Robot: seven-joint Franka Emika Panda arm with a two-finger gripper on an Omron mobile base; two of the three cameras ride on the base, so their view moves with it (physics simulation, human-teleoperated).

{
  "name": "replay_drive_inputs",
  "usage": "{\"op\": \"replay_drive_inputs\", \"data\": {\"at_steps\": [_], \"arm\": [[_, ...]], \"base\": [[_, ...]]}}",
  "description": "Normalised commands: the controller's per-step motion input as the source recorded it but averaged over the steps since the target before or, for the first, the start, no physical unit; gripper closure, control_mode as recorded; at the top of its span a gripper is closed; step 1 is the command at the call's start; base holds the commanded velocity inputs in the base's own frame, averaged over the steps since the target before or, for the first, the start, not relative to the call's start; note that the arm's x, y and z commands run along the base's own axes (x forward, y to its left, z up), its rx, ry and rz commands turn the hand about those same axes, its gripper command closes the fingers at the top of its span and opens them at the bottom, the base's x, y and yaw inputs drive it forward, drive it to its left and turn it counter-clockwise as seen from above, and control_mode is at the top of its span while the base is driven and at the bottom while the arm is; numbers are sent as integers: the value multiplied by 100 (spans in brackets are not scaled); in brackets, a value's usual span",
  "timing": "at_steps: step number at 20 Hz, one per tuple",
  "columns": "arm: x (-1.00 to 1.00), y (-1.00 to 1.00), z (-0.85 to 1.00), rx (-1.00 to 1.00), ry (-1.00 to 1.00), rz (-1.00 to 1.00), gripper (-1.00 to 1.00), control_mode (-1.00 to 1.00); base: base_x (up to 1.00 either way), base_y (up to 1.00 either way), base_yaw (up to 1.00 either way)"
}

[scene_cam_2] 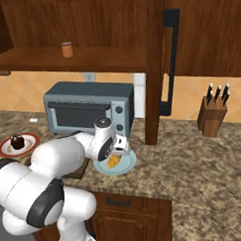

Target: From the different types of pastries on the counter, select a croissant and place it on the cutting board. Then retrieve a jar of jam from the cabinet and place it alongside the croissant on the cutting board.

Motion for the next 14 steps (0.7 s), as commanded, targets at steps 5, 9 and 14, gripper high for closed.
{"op": "replay_drive_inputs", "data": {"at_steps": [5,9,14], "arm": [[28,-3,-53,0,1,0,-100,-100],[31,0,-51,0,0,0,-100,-100],[36,0,-21,0,4,0,100,-100]], "base": [[0,0,0],[0,0,0],[0,0,0]]}}
